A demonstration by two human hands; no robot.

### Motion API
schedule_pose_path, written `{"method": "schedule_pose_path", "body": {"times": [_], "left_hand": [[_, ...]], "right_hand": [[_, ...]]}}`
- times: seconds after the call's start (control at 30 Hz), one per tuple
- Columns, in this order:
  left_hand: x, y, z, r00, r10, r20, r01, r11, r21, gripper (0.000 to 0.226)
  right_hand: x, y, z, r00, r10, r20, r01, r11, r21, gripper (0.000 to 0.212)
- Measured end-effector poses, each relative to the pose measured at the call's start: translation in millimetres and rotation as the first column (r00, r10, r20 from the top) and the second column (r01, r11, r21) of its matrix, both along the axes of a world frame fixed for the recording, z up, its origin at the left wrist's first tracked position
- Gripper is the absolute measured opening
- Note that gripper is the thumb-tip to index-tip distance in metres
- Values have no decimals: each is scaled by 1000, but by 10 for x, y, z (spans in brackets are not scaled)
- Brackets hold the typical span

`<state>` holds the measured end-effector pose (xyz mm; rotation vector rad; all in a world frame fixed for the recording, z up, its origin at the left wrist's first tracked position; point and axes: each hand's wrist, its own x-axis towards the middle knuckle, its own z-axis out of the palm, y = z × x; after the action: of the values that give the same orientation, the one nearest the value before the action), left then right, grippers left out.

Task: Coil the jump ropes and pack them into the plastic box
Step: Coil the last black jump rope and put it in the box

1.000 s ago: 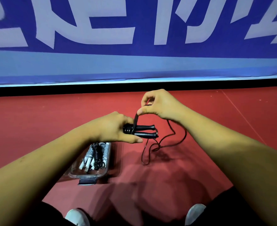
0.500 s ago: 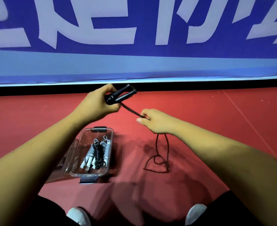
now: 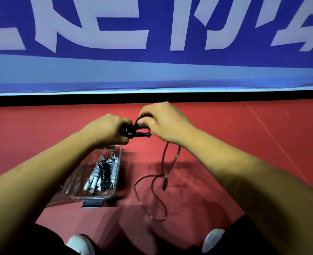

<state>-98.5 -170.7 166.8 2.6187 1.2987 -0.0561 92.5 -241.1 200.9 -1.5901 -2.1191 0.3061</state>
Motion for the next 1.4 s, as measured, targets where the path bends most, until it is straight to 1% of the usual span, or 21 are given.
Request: {"method": "schedule_pose_path", "body": {"times": [0.07, 0.13, 0.2, 0.3, 0.33, 0.4, 0.43, 0.53, 0.57, 0.63, 0.7, 0.77, 0.83, 0.87, 0.93, 0.97, 1.03, 1.1, 1.23, 1.33, 1.4], "left_hand": [[86, -114, 48, 997, -77, 12, 77, 994, -75, 30], [142, -228, 93, 992, -104, 78, 112, 987, -119, 41], [165, -338, 130, 976, -122, 181, 147, 980, -132, 34], [182, -464, 198, 929, -134, 345, 204, 963, -177, 19], [175, -476, 216, 917, -123, 380, 208, 959, -190, 20], [136, -459, 264, 889, -106, 446, 203, 963, -176, 34], [104, -436, 293, 874, -90, 477, 188, 969, -160, 43], [8, -379, 380, 840, -26, 542, 140, 976, -170, 61], [-13, -361, 376, 836, -28, 548, 123, 983, -137, 61], [-22, -293, 352, 821, 0, 571, 35, 998, -50, 53], [-60, -152, 314, 791, 112, 601, -120, 992, -26, 45], [-147, -1, 274, 792, 227, 567, -264, 964, -18, 40], [-226, 106, 219, 822, 300, 485, -337, 941, -12, 40], [-236, 128, 188, 845, 315, 432, -346, 938, -5, 40], [-188, 110, 132, 898, 318, 304, -345, 938, 39, 41], [-143, 94, 109, 922, 313, 228, -340, 936, 90, 41], [-70, 60, 91, 951, 296, 85, -307, 931, 197, 38], [-35, 12, 99, 969, 247, 4, -240, 941, 239, 35], [36, -135, 126, 1000, 25, -10, -24, 994, 105, 34], [144, -273, 232, 995, -100, -13, 100, 995, 4, 42], [177, -337, 274, 991, -131, 3, 131, 991, -34, 46]], "right_hand": [[113, 43, -5, 995, -74, -68, 75, 997, 15, 10], [199, 83, -10, 981, -121, -154, 121, 993, -9, 11], [249, 130, -31, 970, -139, -199, 135, 990, -32, 16], [307, 175, -43, 949, -122, -290, 105, 992, -74, 15], [324, 184, -40, 937, -103, -333, 75, 992, -97, 11], [353, 199, -42, 913, -79, -400, 21, 989, -148, 5], [357, 199, -50, 902, -89, -422, 7, 982, -191, 6], [353, 180, -161, 842, -134, -522, -100, 913, -395, 38], [350, 168, -200, 824, -150, -546, -158, 865, -476, 37], [325, 138, -220, 824, -167, -541, -231, 774, -590, 26], [306, 125, -194, 867, -167, -469, -190, 759, -623, 29], [248, 92, -137, 912, -147, -383, -131, 780, -612, 29], [128, 40, -62, 932, -110, -346, -129, 790, -599, 29], [53, 11, -20, 952, -50, -301, -135, 816, -563, 29], [-81, -17, 22, 988, 124, -97, -154, 881, -448, 32], [-140, -27, 39, 982, 189, 4, -172, 904, -392, 36], [-177, -25, 68, 977, 197, 84, -160, 932, -326, 35], [-136, -7, 128, 983, 166, 72, -144, 958, -248, 26], [86, 74, 174, 997, 42, -68, -48, 994, -97, 11], [239, 122, 134, 988, -62, -141, 48, 994, -99, 13], [294, 139, 113, 983, -96, -159, 80, 991, -105, 19]]}}
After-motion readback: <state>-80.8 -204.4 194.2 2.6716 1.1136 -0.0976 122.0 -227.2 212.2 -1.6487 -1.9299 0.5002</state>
